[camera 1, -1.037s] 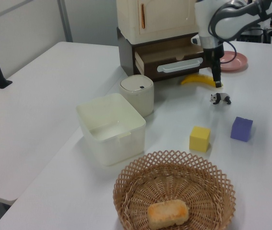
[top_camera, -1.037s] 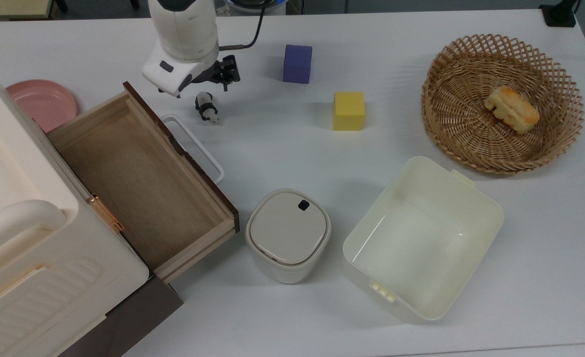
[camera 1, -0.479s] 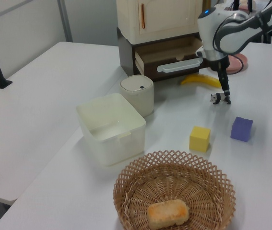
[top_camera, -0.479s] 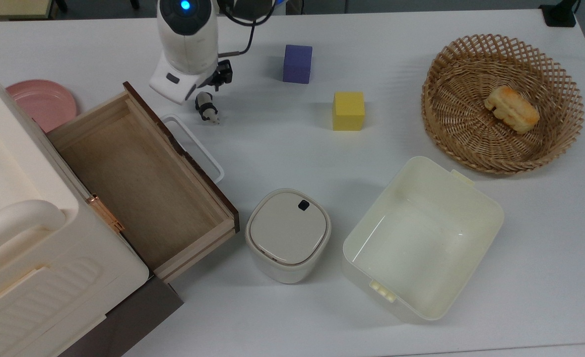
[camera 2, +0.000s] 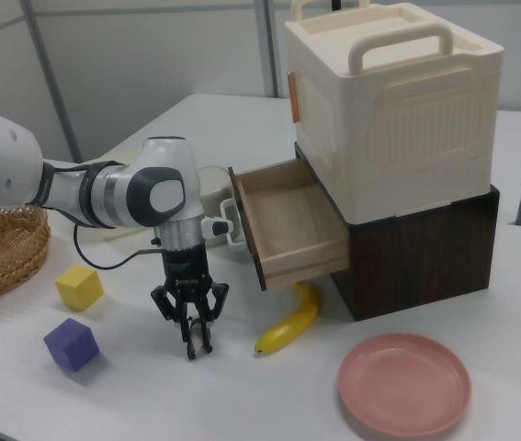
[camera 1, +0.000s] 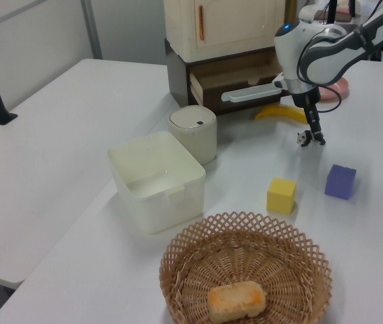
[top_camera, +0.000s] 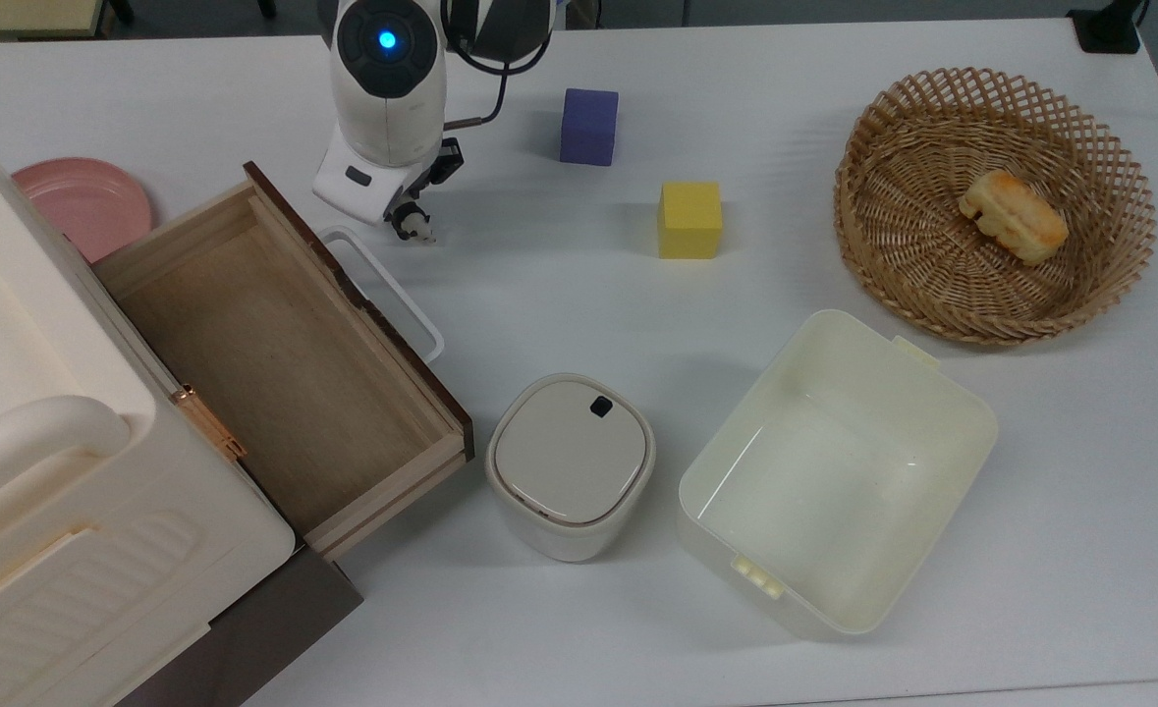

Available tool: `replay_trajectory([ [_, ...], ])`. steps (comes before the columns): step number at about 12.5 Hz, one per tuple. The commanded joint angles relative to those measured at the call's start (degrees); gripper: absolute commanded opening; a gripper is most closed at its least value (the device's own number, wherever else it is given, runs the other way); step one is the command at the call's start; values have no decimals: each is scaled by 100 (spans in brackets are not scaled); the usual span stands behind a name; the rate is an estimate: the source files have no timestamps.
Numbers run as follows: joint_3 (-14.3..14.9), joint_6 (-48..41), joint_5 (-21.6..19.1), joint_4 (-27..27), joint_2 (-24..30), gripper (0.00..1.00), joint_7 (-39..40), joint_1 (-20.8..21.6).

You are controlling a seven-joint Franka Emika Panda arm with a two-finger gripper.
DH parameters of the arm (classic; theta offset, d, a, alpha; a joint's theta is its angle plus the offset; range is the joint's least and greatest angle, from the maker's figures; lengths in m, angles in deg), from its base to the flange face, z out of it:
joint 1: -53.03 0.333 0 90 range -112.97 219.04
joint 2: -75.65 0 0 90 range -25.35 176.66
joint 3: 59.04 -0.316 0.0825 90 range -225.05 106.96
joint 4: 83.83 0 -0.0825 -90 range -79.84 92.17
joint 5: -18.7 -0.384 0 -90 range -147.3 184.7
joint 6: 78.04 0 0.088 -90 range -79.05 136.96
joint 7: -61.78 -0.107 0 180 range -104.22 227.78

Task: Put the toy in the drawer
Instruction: 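Lift the held panda and carry it over the open wooden drawer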

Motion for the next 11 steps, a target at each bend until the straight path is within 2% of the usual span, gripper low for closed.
replay_trajectory([
  [1, 49, -210, 73, -112, 173, 11, 269, 74],
  [3, 32, -1059, -76, -752, 314, 11, 671, 83],
  [6, 40, -2195, -691, -2166, 429, 11, 1103, 75],
  [9, 75, -2269, -1043, -2811, 403, 11, 1087, 22],
  [11, 110, -2033, -1061, -3250, 263, 11, 1043, -92],
])
